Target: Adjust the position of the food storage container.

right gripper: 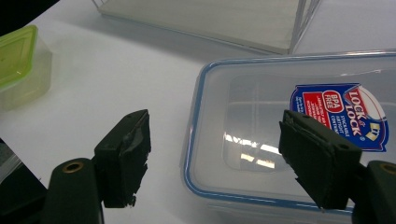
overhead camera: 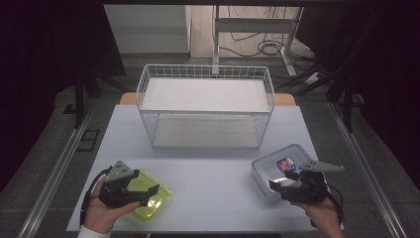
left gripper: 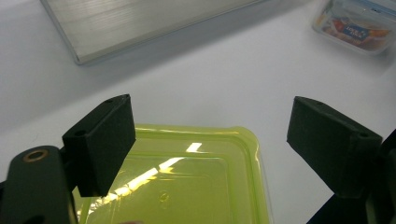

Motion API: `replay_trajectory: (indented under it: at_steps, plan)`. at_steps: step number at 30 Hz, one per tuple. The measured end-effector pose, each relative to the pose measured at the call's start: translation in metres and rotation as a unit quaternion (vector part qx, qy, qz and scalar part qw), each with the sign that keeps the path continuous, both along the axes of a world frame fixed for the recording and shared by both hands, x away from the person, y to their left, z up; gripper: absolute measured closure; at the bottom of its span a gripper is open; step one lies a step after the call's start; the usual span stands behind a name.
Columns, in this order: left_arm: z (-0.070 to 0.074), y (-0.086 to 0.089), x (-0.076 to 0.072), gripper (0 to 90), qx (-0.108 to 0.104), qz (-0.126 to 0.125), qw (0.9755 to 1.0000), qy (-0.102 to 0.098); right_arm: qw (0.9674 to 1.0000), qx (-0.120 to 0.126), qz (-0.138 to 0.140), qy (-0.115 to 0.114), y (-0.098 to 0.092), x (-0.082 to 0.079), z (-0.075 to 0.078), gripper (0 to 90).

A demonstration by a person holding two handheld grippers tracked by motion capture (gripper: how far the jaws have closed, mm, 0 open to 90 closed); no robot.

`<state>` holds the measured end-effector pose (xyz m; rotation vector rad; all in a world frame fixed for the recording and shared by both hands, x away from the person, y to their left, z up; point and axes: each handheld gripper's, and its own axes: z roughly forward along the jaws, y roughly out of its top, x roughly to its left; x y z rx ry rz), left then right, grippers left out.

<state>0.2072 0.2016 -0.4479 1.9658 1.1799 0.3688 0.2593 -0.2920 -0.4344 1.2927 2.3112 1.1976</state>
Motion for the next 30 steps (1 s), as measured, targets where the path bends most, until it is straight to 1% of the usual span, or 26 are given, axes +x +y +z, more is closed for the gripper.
replay_trajectory:
  at_steps: [4,5,13,20,22,26,29,30]
  plan:
    - [-0.001,-0.001,0.002,14.9,0.0,-0.002,1.0,0.005,1.0,-0.004,-0.002,0.004,0.0,0.002,-0.001,26.0]
    - [-0.001,-0.001,0.002,14.9,-0.003,-0.003,1.0,0.007,1.0,-0.006,-0.006,0.004,-0.001,0.002,0.0,26.3]
    - [0.002,0.0,0.003,14.9,-0.011,-0.005,0.9999,0.006,0.9998,-0.003,-0.016,0.007,-0.006,0.003,0.003,27.8]
    - [0.002,0.001,0.003,14.8,-0.013,-0.002,0.9999,0.009,0.9995,-0.009,-0.028,0.011,-0.012,0.008,0.002,31.0]
    - [0.003,0.0,0.003,14.9,-0.013,-0.002,0.9999,0.01,0.9994,-0.011,-0.031,0.009,-0.014,0.009,0.003,32.7]
    - [0.004,-0.001,0.003,14.8,-0.011,-0.002,0.9999,0.01,0.9991,-0.013,-0.037,0.013,-0.018,0.014,0.005,35.8]
    - [0.004,-0.002,0.003,14.6,-0.011,-0.004,0.9999,0.011,0.9987,-0.022,-0.044,0.013,-0.021,0.02,0.006,36.9]
    - [0.004,-0.002,0.003,14.5,-0.011,-0.005,0.9999,0.011,0.9986,-0.022,-0.045,0.015,-0.022,0.022,0.006,37.1]
